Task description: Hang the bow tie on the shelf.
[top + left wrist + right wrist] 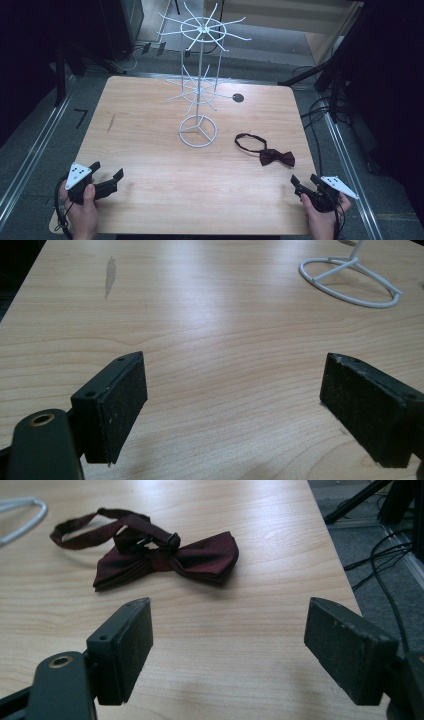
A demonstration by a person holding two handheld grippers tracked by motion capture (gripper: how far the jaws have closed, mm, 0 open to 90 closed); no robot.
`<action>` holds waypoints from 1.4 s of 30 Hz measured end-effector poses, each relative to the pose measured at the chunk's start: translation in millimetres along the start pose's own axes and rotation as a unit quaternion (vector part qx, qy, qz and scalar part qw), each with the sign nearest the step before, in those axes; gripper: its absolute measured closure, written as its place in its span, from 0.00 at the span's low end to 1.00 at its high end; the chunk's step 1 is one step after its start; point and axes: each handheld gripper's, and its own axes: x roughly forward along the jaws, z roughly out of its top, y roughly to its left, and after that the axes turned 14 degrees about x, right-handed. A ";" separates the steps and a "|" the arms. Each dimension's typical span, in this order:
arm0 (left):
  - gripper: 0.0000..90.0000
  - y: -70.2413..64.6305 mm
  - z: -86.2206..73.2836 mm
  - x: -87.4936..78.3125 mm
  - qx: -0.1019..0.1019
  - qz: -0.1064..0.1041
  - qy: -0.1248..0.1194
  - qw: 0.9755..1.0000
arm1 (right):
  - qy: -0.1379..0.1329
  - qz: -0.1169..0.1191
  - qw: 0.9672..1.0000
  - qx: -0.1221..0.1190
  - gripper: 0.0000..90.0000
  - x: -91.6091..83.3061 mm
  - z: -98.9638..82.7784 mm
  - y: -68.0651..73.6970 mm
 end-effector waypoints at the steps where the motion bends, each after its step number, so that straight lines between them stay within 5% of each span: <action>1: 0.14 0.0 0.0 0.0 0.000 0.000 0.000 1.000 | 0.000 0.000 1.000 0.000 0.22 0.0 0.0 0.0; 12: 0.13 0.6 0.1 0.1 -0.002 -0.001 0.001 1.000 | 0.044 0.010 0.998 -0.037 0.24 6.3 21.4 14.2; 20: 0.13 1.6 -0.2 -0.1 -0.004 -0.002 0.000 1.000 | 0.109 0.005 0.991 -0.077 0.22 27.2 37.4 29.4; 27: 0.13 1.6 -0.2 0.3 -0.006 -0.002 -0.001 1.000 | 0.132 0.001 0.986 -0.100 0.21 36.8 51.9 40.3; 42: 0.13 1.8 -0.2 0.6 -0.006 -0.004 0.000 1.000 | 0.213 -0.004 0.959 -0.189 0.17 64.3 69.8 66.1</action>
